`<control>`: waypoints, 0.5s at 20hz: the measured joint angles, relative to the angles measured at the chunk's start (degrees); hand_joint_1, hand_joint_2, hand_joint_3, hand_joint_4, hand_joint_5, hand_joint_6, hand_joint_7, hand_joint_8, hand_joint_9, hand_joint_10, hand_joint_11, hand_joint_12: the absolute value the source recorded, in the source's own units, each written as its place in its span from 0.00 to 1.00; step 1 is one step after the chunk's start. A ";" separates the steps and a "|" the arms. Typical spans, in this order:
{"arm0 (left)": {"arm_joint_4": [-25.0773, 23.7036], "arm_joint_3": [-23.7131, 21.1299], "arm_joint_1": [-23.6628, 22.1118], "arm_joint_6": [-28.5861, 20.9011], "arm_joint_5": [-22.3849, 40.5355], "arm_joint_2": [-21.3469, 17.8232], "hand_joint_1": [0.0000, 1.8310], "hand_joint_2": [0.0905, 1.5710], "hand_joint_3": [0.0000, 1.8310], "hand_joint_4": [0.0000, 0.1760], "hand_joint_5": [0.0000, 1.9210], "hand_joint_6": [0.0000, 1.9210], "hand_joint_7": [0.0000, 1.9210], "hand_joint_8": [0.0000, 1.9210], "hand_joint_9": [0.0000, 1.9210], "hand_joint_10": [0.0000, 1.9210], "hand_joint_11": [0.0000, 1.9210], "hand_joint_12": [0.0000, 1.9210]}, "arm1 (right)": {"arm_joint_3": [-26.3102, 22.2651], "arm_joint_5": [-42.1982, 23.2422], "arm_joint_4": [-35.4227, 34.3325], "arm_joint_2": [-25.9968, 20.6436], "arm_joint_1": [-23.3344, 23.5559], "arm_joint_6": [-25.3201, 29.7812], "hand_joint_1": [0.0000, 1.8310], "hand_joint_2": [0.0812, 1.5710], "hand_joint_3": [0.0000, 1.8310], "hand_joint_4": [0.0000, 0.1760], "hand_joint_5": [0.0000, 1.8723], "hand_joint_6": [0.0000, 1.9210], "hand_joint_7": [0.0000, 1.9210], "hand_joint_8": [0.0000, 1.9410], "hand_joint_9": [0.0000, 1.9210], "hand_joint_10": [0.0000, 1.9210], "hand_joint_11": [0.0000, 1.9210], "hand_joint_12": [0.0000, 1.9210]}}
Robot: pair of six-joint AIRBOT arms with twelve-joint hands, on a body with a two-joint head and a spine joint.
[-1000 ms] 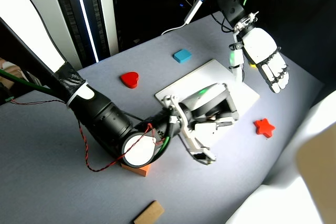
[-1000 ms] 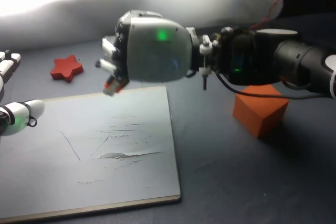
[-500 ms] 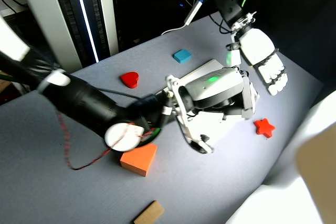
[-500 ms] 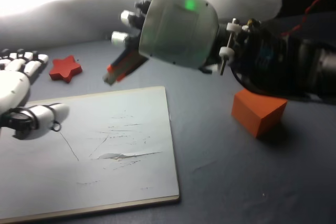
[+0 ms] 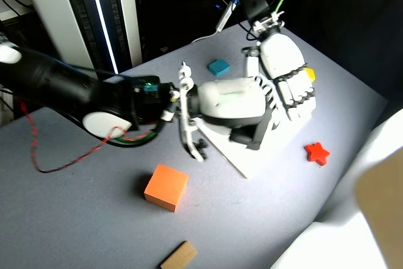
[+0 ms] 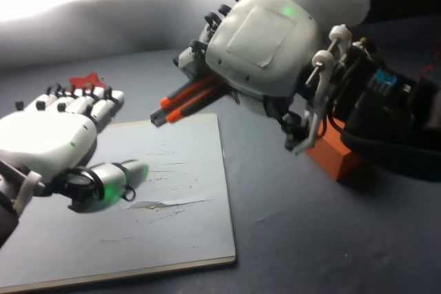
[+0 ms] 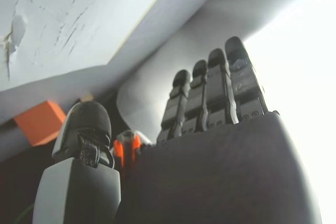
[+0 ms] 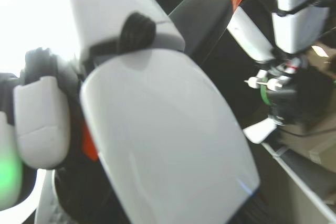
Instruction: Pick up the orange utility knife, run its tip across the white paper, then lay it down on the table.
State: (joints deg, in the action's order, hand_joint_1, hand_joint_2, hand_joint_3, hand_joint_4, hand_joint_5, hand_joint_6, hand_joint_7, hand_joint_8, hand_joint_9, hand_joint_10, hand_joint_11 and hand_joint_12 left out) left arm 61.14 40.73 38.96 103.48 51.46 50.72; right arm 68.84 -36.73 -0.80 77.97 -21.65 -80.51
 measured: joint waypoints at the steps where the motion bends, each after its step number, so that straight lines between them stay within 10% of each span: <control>1: -0.07 -0.35 -0.28 0.00 0.00 0.20 0.09 0.83 0.00 0.03 0.00 0.00 0.00 0.00 0.02 0.00 0.00 0.12 | -1.90 0.87 -2.38 -0.90 0.00 -0.83 0.85 0.85 0.00 1.00 0.78 1.00 0.85 1.00 0.89 1.00 0.90 1.00; 10: -1.18 -4.42 -1.03 0.09 1.14 1.68 0.06 0.84 0.00 0.04 0.00 0.00 0.00 0.00 0.02 0.00 0.00 0.11 | -17.92 7.32 -14.51 -12.41 -1.14 -6.88 0.85 0.85 0.00 1.00 0.78 1.00 0.86 1.00 0.89 1.00 0.91 1.00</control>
State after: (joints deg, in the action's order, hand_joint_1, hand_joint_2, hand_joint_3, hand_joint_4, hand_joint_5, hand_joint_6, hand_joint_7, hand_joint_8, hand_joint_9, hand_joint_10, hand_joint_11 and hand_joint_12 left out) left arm 59.96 36.32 37.93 103.57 52.60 52.40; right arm 50.92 -29.41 -15.31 65.56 -22.79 -87.39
